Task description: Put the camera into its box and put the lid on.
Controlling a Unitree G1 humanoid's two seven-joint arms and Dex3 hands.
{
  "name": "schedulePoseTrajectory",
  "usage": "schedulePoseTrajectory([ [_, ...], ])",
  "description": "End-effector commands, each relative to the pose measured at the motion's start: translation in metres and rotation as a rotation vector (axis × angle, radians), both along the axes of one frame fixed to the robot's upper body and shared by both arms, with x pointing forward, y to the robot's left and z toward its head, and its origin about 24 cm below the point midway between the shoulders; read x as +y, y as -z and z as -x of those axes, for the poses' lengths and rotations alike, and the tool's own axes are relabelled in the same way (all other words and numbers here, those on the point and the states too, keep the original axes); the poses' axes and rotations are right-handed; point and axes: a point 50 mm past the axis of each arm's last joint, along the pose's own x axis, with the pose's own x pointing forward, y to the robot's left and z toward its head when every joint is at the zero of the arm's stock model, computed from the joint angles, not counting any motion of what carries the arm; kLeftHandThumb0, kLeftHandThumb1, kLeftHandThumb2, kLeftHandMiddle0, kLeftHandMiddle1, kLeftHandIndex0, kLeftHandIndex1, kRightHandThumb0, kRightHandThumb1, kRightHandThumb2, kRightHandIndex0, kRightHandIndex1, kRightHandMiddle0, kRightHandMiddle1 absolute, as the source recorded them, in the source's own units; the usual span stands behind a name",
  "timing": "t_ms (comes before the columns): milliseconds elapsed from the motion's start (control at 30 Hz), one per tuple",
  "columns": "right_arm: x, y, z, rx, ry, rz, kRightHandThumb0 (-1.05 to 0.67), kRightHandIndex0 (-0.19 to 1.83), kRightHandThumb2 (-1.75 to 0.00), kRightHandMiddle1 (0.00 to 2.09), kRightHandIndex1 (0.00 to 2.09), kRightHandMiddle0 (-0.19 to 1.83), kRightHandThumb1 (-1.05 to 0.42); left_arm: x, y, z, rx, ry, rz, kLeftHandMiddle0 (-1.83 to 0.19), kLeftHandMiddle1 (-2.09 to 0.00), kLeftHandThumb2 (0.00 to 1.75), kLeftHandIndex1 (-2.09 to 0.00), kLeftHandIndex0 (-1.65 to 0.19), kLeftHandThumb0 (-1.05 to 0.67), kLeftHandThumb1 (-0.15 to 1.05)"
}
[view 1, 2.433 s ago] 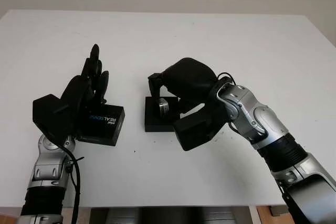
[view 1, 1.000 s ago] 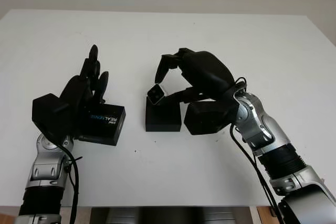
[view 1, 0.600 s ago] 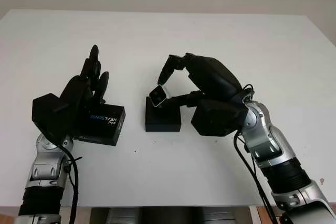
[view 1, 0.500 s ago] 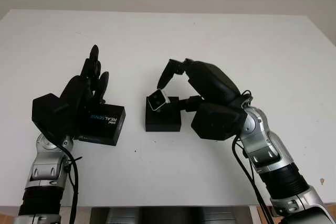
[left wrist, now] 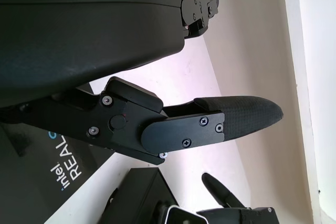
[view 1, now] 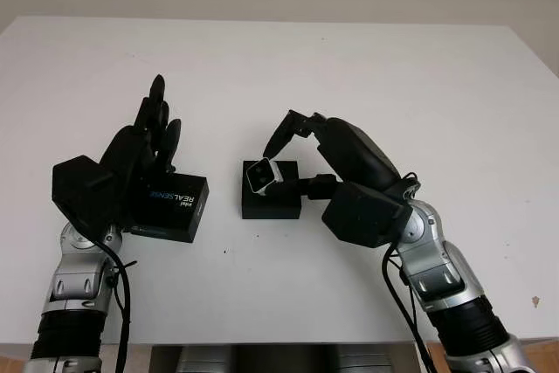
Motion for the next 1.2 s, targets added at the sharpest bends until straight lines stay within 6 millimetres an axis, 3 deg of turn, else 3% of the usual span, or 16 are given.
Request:
schedulePoseTrajectory([
  [0, 0.0, 0.004, -0.001, 0.005, 0.02, -0.017, -0.4, 0.1, -0.06, 1.53, 0.88, 0.4, -0.95, 0.0, -0.003, -0.001, -0.016, 0.004, 0.002, 0.19, 0.0, 0.6, 0.0, 0.19, -0.85, 1.05],
  [467, 0.005, 0.027, -0.012, -0.028, 0.114, -0.098, -0.39, 0.12, -0.05, 1.51, 0.84, 0.39, -0.95, 0.0, -0.002, 0.0, -0.012, 0.0, 0.002, 0.19, 0.0, 0.59, 0.0, 0.19, -0.86, 1.05],
  [867, 0.005, 0.028, -0.011, -0.022, 0.118, -0.092, -0.41, 0.13, -0.05, 1.51, 0.84, 0.41, -0.95, 0.0, -0.003, -0.001, -0.014, -0.005, -0.001, 0.19, 0.0, 0.59, 0.0, 0.19, -0.86, 1.05],
  [1167, 0.003, 0.017, -0.007, -0.032, 0.118, -0.047, -0.43, 0.15, -0.05, 1.52, 0.85, 0.44, -0.94, 0.002, -0.004, -0.002, -0.021, -0.002, -0.012, 0.19, 0.0, 0.6, 0.0, 0.19, -0.87, 1.05],
])
